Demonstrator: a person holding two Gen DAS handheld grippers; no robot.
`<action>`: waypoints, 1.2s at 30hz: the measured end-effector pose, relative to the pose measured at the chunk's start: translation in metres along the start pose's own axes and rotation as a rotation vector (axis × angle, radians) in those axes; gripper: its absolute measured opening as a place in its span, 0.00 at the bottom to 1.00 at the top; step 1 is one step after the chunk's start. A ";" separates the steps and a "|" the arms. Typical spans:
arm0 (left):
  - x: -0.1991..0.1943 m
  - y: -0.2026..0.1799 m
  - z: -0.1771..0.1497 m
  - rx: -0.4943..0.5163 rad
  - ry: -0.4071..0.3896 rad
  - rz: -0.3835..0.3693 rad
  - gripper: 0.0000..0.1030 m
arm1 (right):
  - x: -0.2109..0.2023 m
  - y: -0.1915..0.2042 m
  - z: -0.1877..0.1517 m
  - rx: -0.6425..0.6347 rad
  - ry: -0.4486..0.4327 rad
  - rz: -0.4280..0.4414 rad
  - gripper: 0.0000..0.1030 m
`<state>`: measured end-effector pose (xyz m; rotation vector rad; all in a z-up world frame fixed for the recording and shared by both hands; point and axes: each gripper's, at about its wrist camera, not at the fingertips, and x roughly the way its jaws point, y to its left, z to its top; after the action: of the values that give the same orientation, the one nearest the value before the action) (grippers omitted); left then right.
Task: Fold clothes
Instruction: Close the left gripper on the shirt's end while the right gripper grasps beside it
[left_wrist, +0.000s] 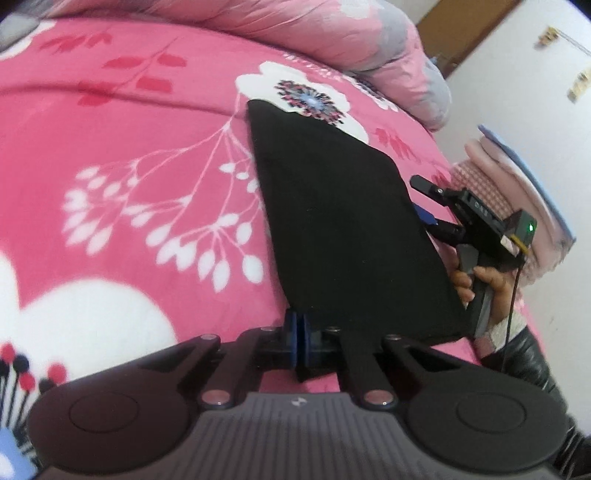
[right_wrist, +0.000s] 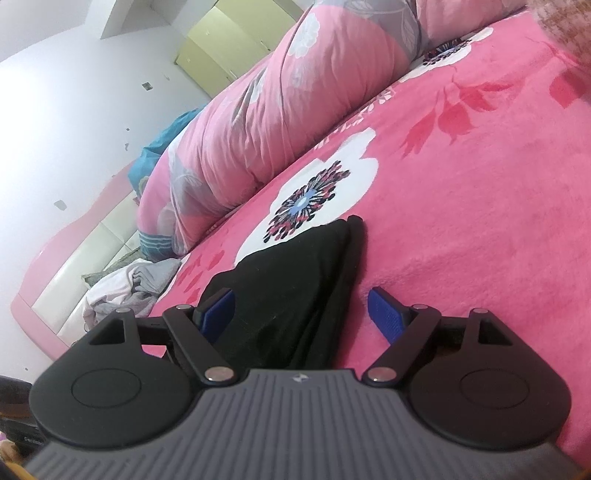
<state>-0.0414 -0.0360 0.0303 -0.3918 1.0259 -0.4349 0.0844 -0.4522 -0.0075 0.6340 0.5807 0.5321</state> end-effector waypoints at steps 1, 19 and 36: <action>0.001 0.002 0.001 -0.018 0.007 -0.006 0.03 | 0.000 -0.001 0.000 0.002 -0.001 0.003 0.77; -0.005 0.001 0.032 0.211 -0.100 0.006 0.56 | 0.001 0.002 0.001 -0.013 0.028 0.001 0.79; 0.122 0.027 0.142 0.184 -0.154 -0.201 0.50 | 0.033 0.010 0.023 -0.124 0.190 -0.024 0.55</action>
<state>0.1423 -0.0610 -0.0062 -0.3589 0.7925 -0.6642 0.1198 -0.4337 0.0031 0.4612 0.7274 0.6053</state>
